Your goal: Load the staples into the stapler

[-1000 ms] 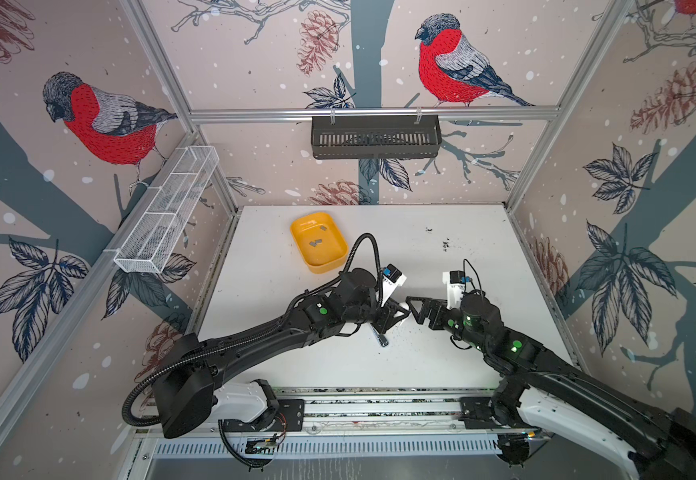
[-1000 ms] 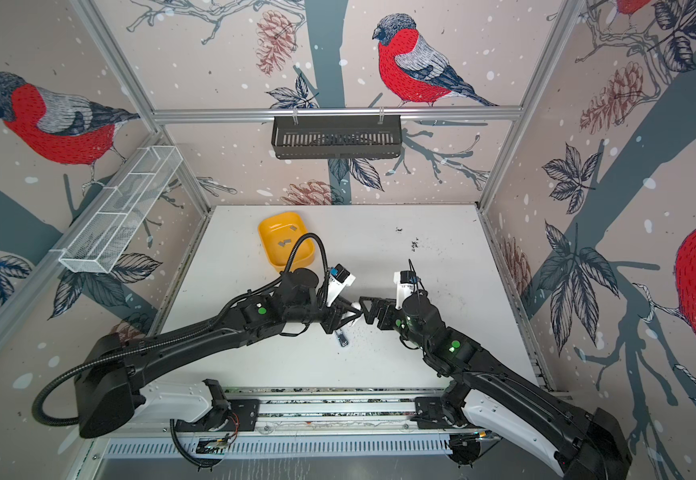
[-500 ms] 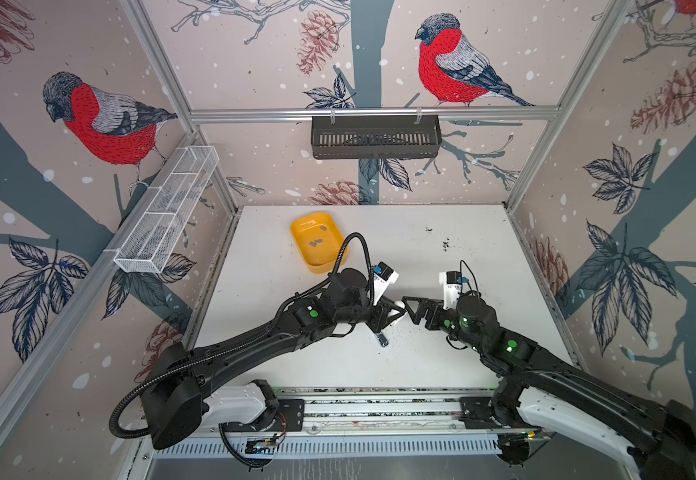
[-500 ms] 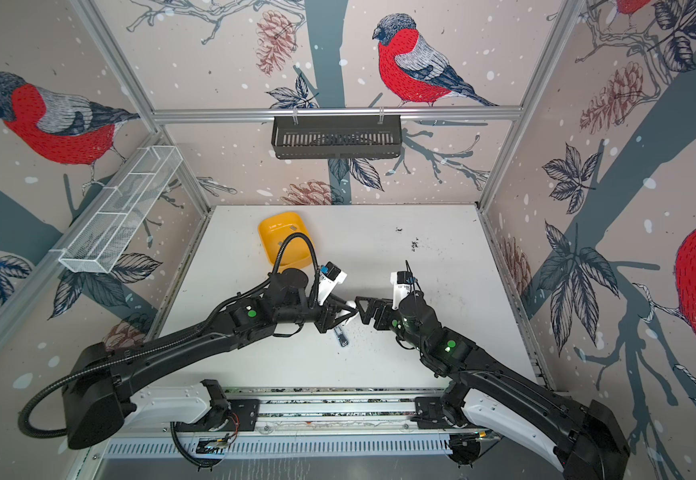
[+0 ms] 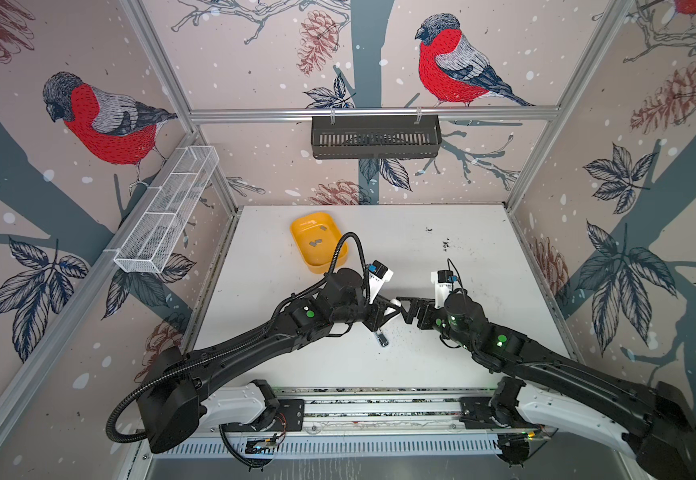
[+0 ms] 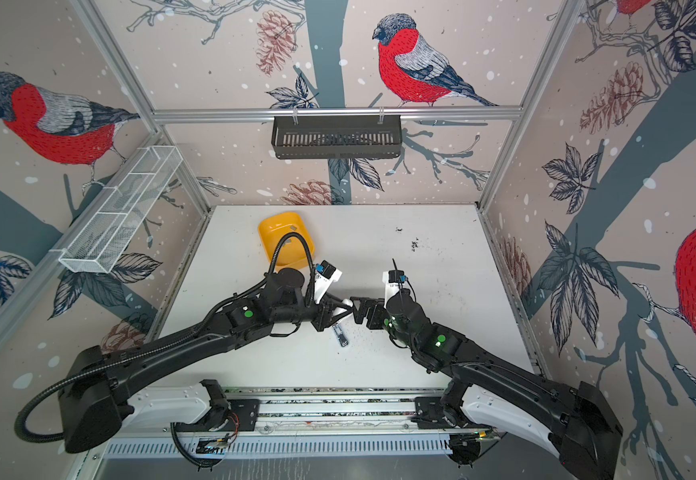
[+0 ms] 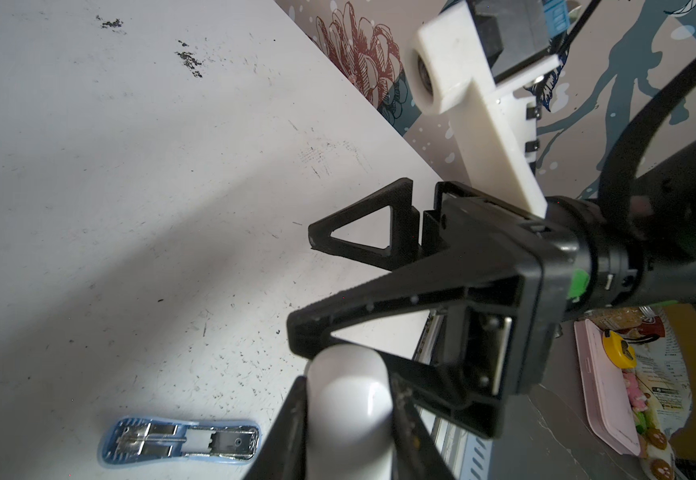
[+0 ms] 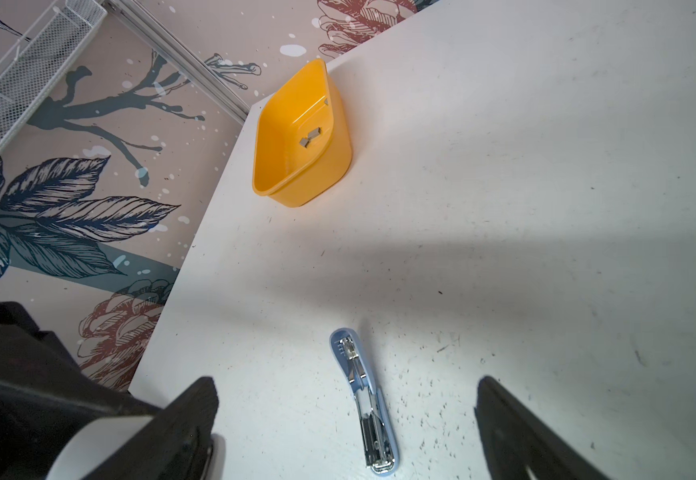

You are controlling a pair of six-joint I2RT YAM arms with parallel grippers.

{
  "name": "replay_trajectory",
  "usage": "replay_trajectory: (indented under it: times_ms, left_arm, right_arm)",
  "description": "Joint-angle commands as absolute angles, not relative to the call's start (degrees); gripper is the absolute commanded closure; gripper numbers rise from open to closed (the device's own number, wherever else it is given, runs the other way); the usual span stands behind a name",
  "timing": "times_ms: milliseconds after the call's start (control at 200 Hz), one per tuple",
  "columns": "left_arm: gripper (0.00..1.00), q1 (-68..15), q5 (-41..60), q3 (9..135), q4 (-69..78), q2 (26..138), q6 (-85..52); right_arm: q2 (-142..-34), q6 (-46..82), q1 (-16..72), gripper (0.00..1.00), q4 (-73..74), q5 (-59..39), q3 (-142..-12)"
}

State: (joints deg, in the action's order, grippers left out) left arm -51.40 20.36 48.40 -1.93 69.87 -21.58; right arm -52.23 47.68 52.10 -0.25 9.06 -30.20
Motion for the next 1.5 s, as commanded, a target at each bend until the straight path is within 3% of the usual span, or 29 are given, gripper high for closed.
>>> replay_trajectory:
  times_ms: [0, 455, 745, 1006, 1276, 1491]
  left_arm:
    - [0.94, -51.3, 21.3, 48.8, 8.0, 69.3, -22.1]
    - [0.98, -51.0, 21.9, 48.4, 9.0, 69.3, -22.9]
    - [0.98, -49.3, 24.8, 47.0, 8.2, 67.3, -22.2]
    - [0.98, -46.6, 28.6, 42.9, 9.2, 61.7, -22.7]
    - [0.98, -46.5, 29.2, 38.4, 11.7, 56.3, -22.4]
    - [0.98, -46.5, 29.5, 36.4, 12.9, 53.8, -22.3]
  right_arm:
    - [-53.6, 45.5, 52.5, 0.03, -8.0, 11.2, -31.2]
    - [-54.2, 45.5, 53.4, 0.03, -8.7, 12.6, -31.1]
    - [-46.5, 44.6, 52.4, 0.04, -7.1, 11.2, -28.9]
    - [-36.0, 44.4, 46.8, 0.04, -1.8, -0.8, -26.4]
    - [-38.7, 46.1, 44.7, 0.04, 4.4, -11.0, -27.9]
    - [-41.4, 46.8, 44.6, 0.04, 6.2, -13.4, -29.6]
